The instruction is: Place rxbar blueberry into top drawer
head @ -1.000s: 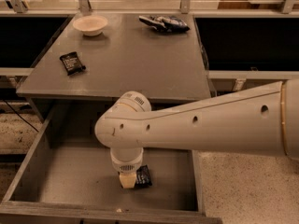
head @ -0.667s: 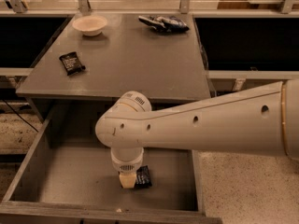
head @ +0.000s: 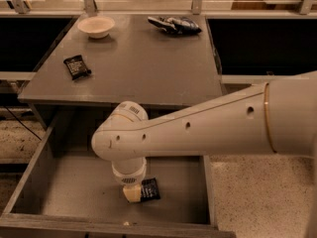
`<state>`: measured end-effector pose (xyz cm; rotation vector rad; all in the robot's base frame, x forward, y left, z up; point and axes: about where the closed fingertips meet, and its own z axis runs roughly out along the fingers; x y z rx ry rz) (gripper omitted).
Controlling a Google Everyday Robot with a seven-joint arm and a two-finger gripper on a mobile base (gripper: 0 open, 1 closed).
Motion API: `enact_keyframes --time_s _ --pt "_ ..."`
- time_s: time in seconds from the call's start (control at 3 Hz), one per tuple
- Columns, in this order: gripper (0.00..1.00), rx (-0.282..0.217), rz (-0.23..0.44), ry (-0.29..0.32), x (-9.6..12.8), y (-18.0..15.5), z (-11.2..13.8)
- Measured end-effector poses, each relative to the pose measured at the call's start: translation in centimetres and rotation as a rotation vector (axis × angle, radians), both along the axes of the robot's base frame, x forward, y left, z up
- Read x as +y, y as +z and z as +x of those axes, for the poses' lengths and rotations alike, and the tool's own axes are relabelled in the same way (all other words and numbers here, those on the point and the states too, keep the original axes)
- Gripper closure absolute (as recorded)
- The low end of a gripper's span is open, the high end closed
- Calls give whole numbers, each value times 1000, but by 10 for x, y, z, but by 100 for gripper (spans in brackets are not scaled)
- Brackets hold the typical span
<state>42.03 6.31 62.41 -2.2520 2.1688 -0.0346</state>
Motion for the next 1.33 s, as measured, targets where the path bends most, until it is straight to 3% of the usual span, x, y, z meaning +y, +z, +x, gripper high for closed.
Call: enact_keyframes --time_s 0.33,1.0,1.33 --pt "100 18 -48 11 6 -14 0" --pt "94 19 -49 12 6 -14 0" --pt "75 19 -49 12 6 -14 0"
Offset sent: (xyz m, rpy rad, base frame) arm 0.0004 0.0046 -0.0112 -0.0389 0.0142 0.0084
